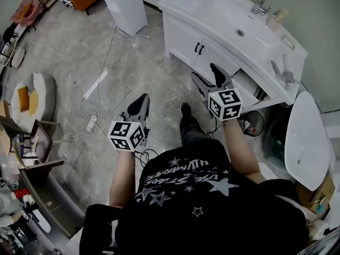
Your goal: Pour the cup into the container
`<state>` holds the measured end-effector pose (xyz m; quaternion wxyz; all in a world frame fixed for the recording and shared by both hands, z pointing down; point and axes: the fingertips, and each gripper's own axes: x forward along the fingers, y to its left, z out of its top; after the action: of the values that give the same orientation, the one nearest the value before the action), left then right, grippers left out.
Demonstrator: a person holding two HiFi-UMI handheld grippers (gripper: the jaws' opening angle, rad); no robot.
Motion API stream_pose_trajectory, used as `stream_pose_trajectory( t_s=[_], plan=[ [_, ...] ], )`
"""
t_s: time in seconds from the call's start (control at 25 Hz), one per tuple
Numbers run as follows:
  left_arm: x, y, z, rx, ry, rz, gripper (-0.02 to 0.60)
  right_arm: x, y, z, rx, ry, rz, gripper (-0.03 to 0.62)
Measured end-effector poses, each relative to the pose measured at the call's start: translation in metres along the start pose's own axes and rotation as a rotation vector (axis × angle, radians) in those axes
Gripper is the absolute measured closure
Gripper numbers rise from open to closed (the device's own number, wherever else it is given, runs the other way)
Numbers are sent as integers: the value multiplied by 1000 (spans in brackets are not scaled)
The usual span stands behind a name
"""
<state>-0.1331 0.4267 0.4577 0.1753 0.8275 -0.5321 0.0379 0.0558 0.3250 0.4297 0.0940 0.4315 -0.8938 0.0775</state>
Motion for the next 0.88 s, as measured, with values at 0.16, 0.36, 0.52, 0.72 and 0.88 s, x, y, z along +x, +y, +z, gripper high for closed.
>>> stream_pose_trajectory(
  t_s=[0.16, 0.36, 0.52, 0.72, 0.88],
  plan=[
    [44, 14, 17, 11, 13, 3, 571, 35, -37, 4, 30, 13, -1, 263],
    [107, 33, 42, 8, 18, 22, 571, 84, -93, 15, 36, 40, 6, 252],
    [159, 47, 64, 5, 19, 36, 571, 127, -137, 31, 42, 49, 18, 240],
    [218, 59, 86, 8, 23, 43, 571, 175, -181, 47, 49, 52, 40, 231],
    [257, 61, 101, 22, 20, 37, 571, 202, -211, 54, 58, 51, 57, 227]
  ],
)
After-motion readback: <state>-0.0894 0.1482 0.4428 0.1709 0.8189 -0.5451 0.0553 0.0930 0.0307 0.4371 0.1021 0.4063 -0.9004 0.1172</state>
